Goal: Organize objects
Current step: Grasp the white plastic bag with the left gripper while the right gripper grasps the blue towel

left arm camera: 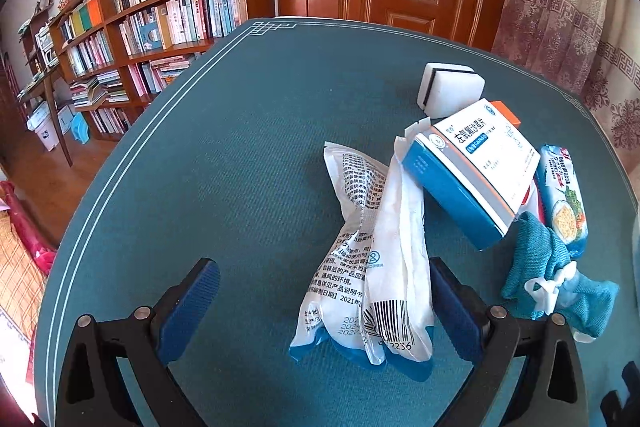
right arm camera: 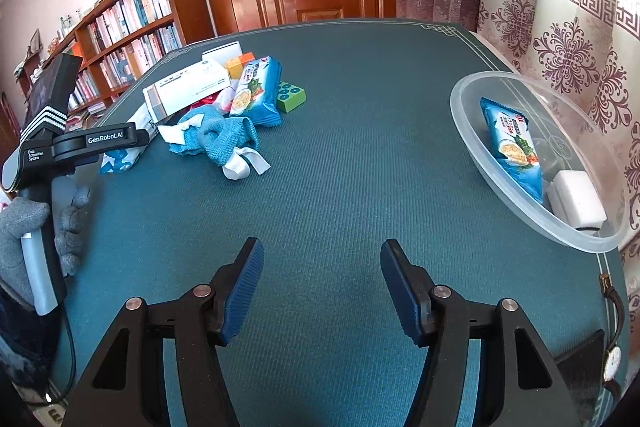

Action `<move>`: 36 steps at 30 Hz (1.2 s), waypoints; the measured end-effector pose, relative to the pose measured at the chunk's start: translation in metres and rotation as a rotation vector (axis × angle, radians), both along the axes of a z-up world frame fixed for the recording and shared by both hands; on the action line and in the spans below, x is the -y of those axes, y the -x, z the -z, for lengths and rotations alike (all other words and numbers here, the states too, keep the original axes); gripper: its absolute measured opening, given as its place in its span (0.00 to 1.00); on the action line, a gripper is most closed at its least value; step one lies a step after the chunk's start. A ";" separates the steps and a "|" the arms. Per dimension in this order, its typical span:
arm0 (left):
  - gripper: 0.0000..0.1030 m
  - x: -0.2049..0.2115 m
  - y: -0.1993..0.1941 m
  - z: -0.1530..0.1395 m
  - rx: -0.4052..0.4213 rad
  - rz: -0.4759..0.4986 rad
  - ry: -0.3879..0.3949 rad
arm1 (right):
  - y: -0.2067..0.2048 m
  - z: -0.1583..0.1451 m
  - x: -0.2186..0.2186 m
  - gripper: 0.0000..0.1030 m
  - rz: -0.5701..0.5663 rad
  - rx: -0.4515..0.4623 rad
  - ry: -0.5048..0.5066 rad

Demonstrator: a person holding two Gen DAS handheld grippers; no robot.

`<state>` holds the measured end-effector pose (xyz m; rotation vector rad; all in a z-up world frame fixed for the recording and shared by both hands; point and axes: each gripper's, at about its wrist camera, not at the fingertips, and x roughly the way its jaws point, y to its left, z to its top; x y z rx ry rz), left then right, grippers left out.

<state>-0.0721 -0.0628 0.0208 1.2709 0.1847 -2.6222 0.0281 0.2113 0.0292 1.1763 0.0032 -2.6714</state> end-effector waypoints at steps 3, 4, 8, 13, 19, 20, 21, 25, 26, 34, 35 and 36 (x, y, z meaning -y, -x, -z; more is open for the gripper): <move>0.99 0.006 0.002 -0.001 0.001 -0.003 -0.013 | 0.001 -0.002 0.008 0.60 -0.030 -0.006 0.003; 0.99 0.007 0.003 -0.001 -0.001 0.000 -0.017 | 0.001 -0.002 0.010 0.60 -0.040 -0.006 0.008; 0.99 0.006 0.009 -0.003 -0.006 0.024 -0.009 | 0.006 -0.005 0.018 0.60 -0.069 -0.006 0.022; 0.99 0.012 0.016 0.002 0.001 0.031 -0.043 | 0.018 -0.011 0.025 0.60 -0.102 -0.015 0.054; 0.92 0.017 0.014 0.002 -0.026 0.069 -0.107 | 0.040 -0.022 0.043 0.61 -0.160 -0.042 0.069; 0.86 0.017 0.014 0.003 -0.026 0.077 -0.120 | 0.043 -0.024 0.047 0.61 -0.167 -0.047 0.067; 0.82 0.017 0.014 0.003 -0.028 0.081 -0.124 | 0.048 -0.025 0.050 0.61 -0.173 -0.048 0.066; 0.61 0.014 0.010 0.001 -0.049 0.099 -0.122 | 0.064 -0.025 0.063 0.61 -0.187 -0.049 0.058; 0.56 0.015 0.009 0.000 -0.051 0.102 -0.127 | 0.069 -0.025 0.065 0.61 -0.192 -0.046 0.059; 0.54 0.026 0.006 -0.003 -0.076 0.059 -0.150 | 0.109 -0.017 0.078 0.61 -0.219 -0.007 0.076; 0.54 0.026 0.006 -0.002 -0.077 0.058 -0.157 | 0.113 -0.014 0.079 0.61 -0.227 0.010 0.083; 0.54 0.027 0.006 -0.002 -0.077 0.058 -0.160 | 0.116 -0.011 0.079 0.61 -0.233 0.031 0.093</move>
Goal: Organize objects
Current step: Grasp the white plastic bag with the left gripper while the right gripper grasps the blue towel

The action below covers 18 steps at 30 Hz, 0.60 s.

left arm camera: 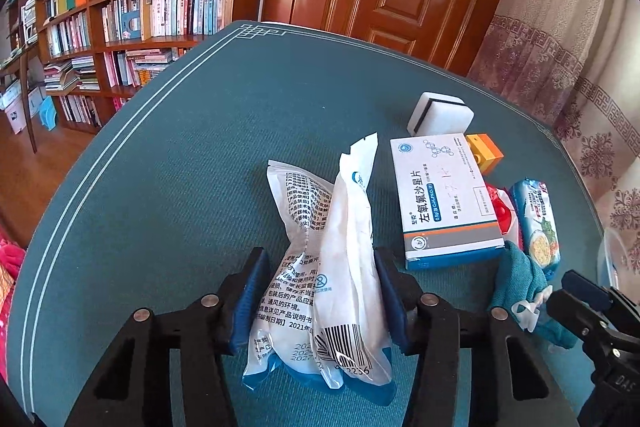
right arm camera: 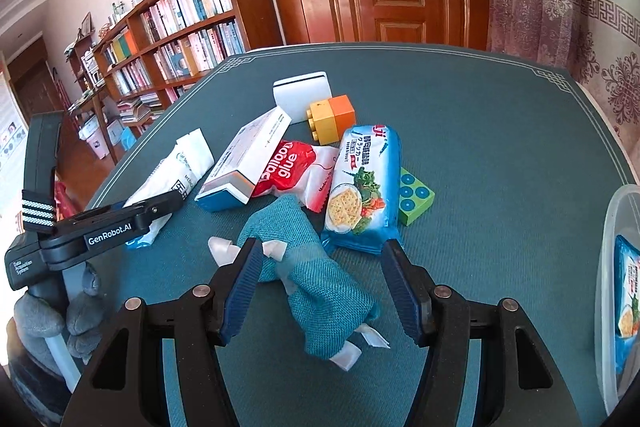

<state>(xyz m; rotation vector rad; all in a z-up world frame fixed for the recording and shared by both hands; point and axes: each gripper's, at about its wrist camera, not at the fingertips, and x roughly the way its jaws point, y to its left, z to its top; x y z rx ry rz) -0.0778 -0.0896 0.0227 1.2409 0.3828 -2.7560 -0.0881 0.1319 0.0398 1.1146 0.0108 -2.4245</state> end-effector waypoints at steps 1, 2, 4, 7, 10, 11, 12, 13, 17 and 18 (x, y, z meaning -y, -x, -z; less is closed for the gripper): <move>0.54 0.000 0.000 0.000 -0.001 -0.001 0.001 | 0.002 0.004 0.000 0.61 -0.009 0.022 0.010; 0.54 -0.001 0.000 0.000 -0.002 -0.001 0.002 | 0.002 0.007 0.001 0.61 -0.019 0.038 0.018; 0.54 -0.002 -0.001 0.000 -0.005 0.001 0.004 | -0.002 0.011 0.004 0.61 -0.034 0.045 0.014; 0.54 -0.003 -0.001 0.000 -0.007 0.006 0.004 | -0.012 0.014 0.011 0.61 -0.063 0.042 0.005; 0.54 -0.005 -0.001 -0.001 -0.010 0.007 0.012 | -0.021 0.019 0.018 0.61 -0.088 0.063 0.020; 0.54 -0.005 -0.001 -0.001 -0.013 0.007 0.016 | -0.025 0.021 0.020 0.61 -0.096 0.067 0.021; 0.54 -0.005 -0.001 -0.002 -0.016 0.006 0.017 | -0.027 0.023 0.023 0.61 -0.102 0.069 0.020; 0.54 -0.005 -0.001 -0.002 -0.019 0.006 0.018 | -0.030 0.024 0.025 0.61 -0.107 0.071 0.017; 0.54 -0.008 -0.003 -0.004 -0.032 0.014 0.021 | -0.032 0.025 0.033 0.61 -0.092 0.046 -0.027; 0.54 -0.009 -0.004 -0.005 -0.038 0.019 0.020 | -0.031 0.024 0.033 0.60 -0.080 0.040 -0.040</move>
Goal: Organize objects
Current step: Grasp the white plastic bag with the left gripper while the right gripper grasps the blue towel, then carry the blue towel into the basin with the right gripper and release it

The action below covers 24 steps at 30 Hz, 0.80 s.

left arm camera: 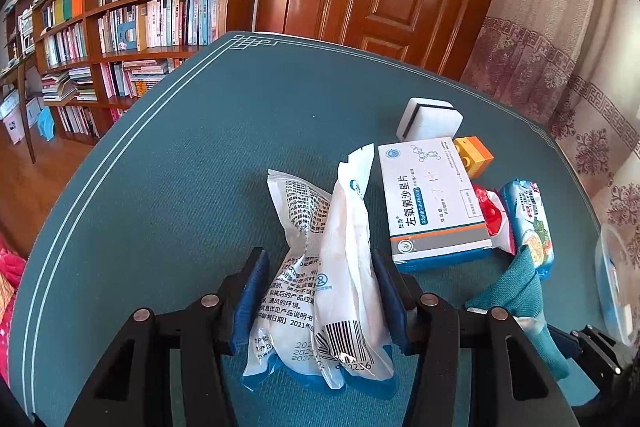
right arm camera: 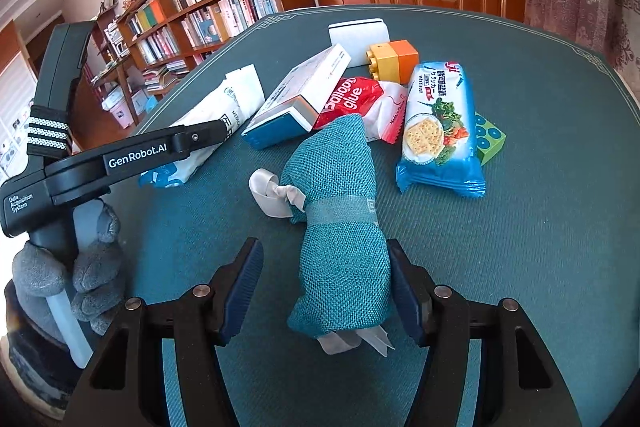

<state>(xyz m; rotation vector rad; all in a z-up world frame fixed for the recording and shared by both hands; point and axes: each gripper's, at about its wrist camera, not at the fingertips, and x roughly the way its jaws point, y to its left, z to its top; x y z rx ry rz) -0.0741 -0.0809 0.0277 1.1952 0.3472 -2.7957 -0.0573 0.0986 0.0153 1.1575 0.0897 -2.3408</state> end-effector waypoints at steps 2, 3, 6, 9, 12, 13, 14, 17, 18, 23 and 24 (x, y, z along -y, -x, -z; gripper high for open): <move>0.54 -0.002 -0.002 -0.003 -0.016 0.008 0.001 | 0.003 -0.001 0.001 0.59 0.017 -0.011 -0.013; 0.54 -0.003 -0.002 -0.004 -0.020 0.012 0.003 | 0.004 -0.001 0.001 0.56 0.025 -0.009 -0.013; 0.54 -0.005 -0.001 -0.003 -0.018 0.013 0.014 | 0.003 0.000 -0.002 0.44 0.046 -0.010 -0.016; 0.54 -0.003 0.000 -0.001 -0.012 0.003 0.009 | -0.001 -0.001 -0.003 0.38 0.046 -0.011 -0.021; 0.58 -0.001 0.001 0.000 -0.008 -0.010 0.002 | -0.009 -0.002 -0.003 0.38 0.037 -0.020 -0.030; 0.59 0.000 0.001 0.000 -0.006 -0.013 0.003 | -0.012 -0.002 -0.002 0.37 0.033 -0.024 -0.031; 0.60 0.000 0.001 0.001 -0.003 -0.013 0.003 | -0.014 -0.003 -0.002 0.37 0.029 -0.027 -0.033; 0.60 0.000 0.002 0.004 0.010 -0.012 0.004 | -0.021 -0.004 -0.002 0.37 0.022 -0.032 -0.029; 0.61 0.000 0.002 0.005 0.015 -0.010 0.000 | -0.023 -0.005 -0.003 0.37 0.022 -0.032 -0.024; 0.61 0.003 0.004 0.009 0.037 0.000 -0.022 | -0.030 -0.009 -0.010 0.37 0.035 -0.035 -0.002; 0.59 0.004 0.004 0.009 0.035 0.002 -0.026 | -0.032 -0.010 -0.010 0.37 0.040 -0.033 0.002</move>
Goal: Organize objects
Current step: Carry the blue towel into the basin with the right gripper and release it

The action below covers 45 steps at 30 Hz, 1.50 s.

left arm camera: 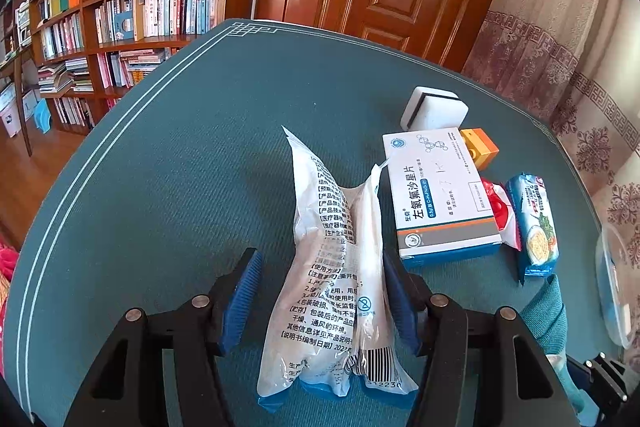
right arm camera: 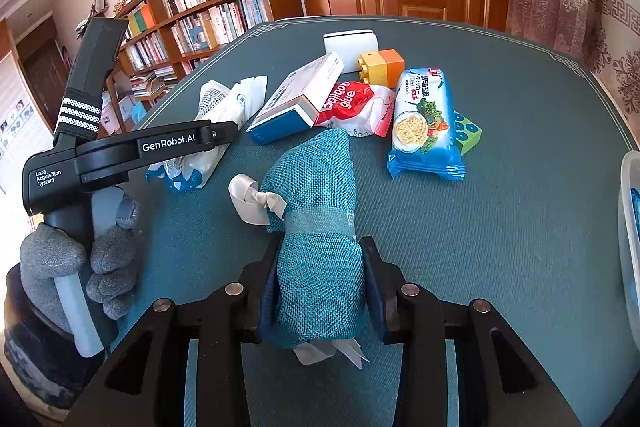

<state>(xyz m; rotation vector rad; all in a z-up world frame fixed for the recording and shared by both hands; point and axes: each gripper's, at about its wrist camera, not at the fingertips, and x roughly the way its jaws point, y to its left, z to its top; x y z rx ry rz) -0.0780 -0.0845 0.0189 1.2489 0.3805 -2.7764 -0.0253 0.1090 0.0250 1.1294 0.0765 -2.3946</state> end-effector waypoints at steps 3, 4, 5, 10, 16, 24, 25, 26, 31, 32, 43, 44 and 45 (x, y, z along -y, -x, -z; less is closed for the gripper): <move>0.48 -0.001 -0.001 -0.001 -0.005 0.011 -0.002 | -0.004 0.001 -0.004 0.37 0.008 0.010 0.015; 0.48 -0.002 -0.001 -0.002 -0.005 0.011 0.003 | -0.005 0.000 -0.006 0.37 0.011 0.011 0.017; 0.48 -0.003 -0.002 -0.003 -0.009 0.011 0.007 | -0.007 0.000 -0.007 0.37 0.015 0.011 0.020; 0.48 -0.006 -0.007 -0.013 -0.049 -0.004 0.042 | -0.012 -0.006 -0.018 0.37 0.040 0.002 0.043; 0.48 -0.012 -0.013 -0.023 -0.078 -0.001 0.062 | -0.017 -0.015 -0.035 0.37 0.087 -0.011 0.066; 0.48 -0.031 -0.023 -0.026 -0.070 0.035 0.074 | -0.022 -0.024 -0.076 0.37 0.182 -0.024 0.084; 0.48 -0.035 -0.024 -0.026 -0.068 0.042 0.076 | -0.022 -0.026 -0.083 0.37 0.196 -0.026 0.085; 0.48 -0.038 -0.026 -0.027 -0.068 0.049 0.077 | -0.023 -0.027 -0.090 0.37 0.211 -0.029 0.087; 0.48 -0.055 -0.030 -0.031 -0.069 0.091 0.077 | -0.027 -0.036 -0.129 0.37 0.302 -0.044 0.101; 0.48 -0.058 -0.030 -0.033 -0.070 0.098 0.079 | -0.028 -0.038 -0.137 0.37 0.321 -0.049 0.106; 0.48 -0.104 -0.035 -0.048 -0.082 0.192 0.104 | -0.033 -0.056 -0.222 0.37 0.531 -0.124 0.103; 0.48 -0.108 -0.036 -0.048 -0.082 0.201 0.105 | -0.032 -0.056 -0.230 0.37 0.553 -0.130 0.092; 0.48 -0.113 -0.036 -0.049 -0.082 0.209 0.107 | -0.032 -0.057 -0.236 0.37 0.576 -0.138 0.076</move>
